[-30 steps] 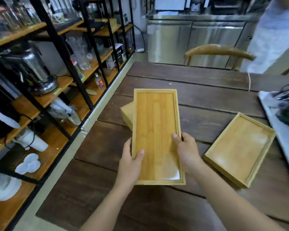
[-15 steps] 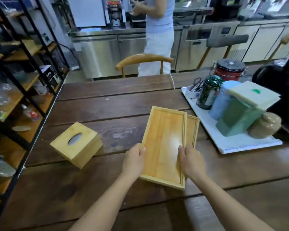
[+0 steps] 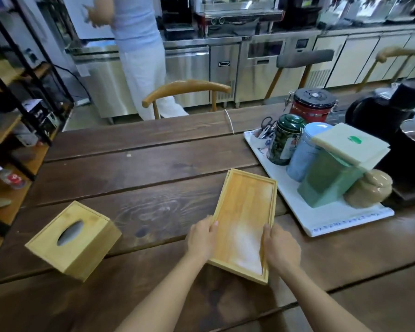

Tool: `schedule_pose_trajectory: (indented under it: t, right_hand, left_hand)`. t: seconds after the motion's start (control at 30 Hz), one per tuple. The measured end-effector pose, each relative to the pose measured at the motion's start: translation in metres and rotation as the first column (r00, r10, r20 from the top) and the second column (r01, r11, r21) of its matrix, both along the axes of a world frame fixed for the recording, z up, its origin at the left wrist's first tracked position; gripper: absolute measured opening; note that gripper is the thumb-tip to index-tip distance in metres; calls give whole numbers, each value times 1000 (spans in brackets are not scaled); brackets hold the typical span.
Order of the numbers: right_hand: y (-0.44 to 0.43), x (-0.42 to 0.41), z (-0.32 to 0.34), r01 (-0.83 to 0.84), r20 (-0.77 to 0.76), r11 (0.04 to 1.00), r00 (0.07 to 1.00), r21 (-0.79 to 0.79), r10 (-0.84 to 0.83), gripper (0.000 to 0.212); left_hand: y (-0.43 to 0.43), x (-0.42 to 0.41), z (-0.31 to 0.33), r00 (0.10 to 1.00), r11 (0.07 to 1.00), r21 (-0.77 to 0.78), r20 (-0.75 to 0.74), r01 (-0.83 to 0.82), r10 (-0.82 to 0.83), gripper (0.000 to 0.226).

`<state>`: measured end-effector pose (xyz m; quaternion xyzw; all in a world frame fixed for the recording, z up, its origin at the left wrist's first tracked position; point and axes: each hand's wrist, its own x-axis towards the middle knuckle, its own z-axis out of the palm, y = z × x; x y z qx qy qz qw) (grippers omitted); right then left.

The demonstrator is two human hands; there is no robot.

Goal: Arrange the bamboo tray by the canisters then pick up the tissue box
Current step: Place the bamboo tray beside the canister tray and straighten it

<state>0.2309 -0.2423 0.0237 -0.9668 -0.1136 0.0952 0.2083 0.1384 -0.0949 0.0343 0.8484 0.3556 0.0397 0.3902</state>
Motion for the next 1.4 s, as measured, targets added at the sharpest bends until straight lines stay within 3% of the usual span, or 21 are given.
schedule_pose_trajectory:
  t: [0.4,0.57,0.67,0.77,0.83,1.13,1.4]
  right_hand:
    - [2,14,-18,-18,64,1000,998,3,18,32]
    - [0,10,-14,-3,10,998,1000,65,2,34]
    - [-2,8,-12,39,-97,962,995,271,-13,26]
    - [1,3,-11,183,-325,832,946,523,-3,33]
    - [4,-2,-12,273,-420,748,907,605,8,35]
    - [3,16,-8,269,-440,747,898,608,35,32]
    - [-2,51,-6,172,-448,806,885,567,126,28]
  left_hand:
    - [-3,5,-20,992,994,-97,114,-50,61,26]
    - [-1,6,-22,993,977,-193,60,-89,103,34]
    - [3,5,-23,993,921,-380,53,-82,110,36]
    - [5,3,-23,995,880,-474,70,-34,76,35]
    - [5,2,-23,993,870,-493,81,-32,82,36]
    - [-15,6,-29,968,830,-545,121,-118,218,35]
    - [-32,23,-32,944,791,-571,78,-221,320,40]
